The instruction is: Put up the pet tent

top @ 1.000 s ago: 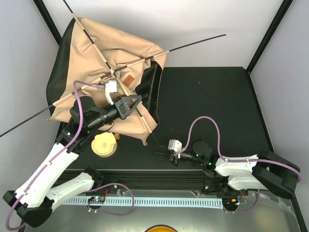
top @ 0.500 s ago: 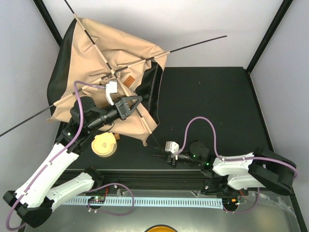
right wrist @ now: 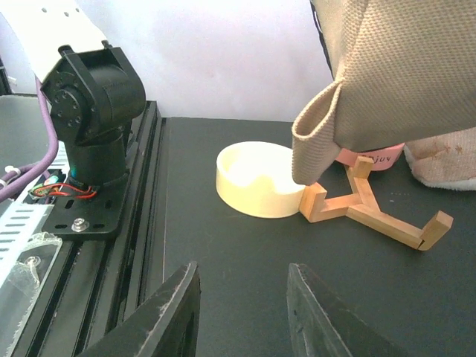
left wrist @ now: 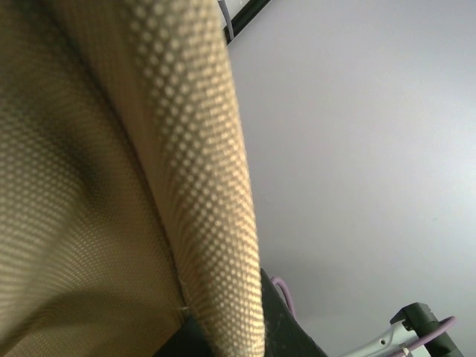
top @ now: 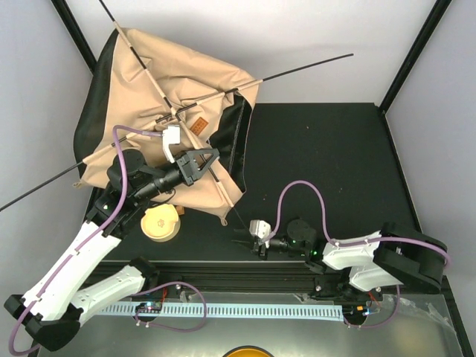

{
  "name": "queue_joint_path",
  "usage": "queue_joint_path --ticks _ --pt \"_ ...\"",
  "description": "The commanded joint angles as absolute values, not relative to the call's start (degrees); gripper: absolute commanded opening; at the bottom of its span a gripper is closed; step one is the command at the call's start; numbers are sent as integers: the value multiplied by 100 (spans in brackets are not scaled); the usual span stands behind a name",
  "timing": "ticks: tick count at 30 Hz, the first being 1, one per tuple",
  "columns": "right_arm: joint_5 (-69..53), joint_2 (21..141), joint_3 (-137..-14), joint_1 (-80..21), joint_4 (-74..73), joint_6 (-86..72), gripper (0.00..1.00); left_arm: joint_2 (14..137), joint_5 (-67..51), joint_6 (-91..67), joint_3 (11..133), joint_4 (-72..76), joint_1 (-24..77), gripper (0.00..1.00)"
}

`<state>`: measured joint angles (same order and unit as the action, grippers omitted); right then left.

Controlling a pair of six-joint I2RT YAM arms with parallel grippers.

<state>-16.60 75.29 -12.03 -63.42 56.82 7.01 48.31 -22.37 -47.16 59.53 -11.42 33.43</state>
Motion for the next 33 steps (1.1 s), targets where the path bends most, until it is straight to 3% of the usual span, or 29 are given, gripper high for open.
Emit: queue_joint_path --ticks 1,16,33 --pt "-1380 7621 -1353 -6438 6177 890 35 4685 -2354 -4638 6031 -659 3318 2" --pt "-861 8504 -1066 -6449 8677 726 34 4571 -2416 -4790 5976 -577 3316 2" --pt "-1178 8359 -1266 -6442 8311 1101 33 4588 -2591 -4921 6067 -480 3307 2"
